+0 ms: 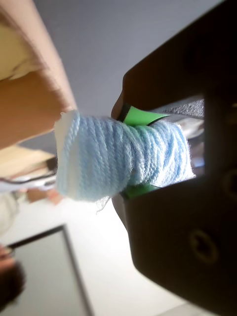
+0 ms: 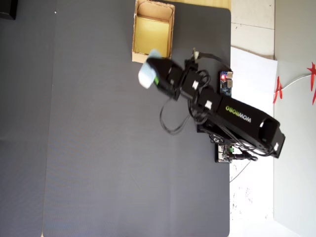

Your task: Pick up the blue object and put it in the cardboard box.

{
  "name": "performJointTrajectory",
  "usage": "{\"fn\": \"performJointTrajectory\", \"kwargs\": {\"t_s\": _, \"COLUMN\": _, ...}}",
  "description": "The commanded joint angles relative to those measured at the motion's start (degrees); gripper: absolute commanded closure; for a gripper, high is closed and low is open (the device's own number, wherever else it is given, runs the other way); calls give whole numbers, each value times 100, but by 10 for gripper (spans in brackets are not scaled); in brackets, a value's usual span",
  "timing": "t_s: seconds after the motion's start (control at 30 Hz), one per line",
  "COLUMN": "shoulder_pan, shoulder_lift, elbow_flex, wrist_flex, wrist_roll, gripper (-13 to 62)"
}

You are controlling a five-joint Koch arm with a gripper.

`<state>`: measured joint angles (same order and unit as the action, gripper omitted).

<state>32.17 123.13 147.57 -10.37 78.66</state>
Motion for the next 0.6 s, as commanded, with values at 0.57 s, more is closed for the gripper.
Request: {"fn": "performJointTrajectory", "kwargs": {"t_s": 0.57, "shoulder_pan": 1397, "shoulder_lift": -1626, "elbow_flex": -1881, "wrist_flex": 431, "wrist_roll": 0, "gripper": 389}}
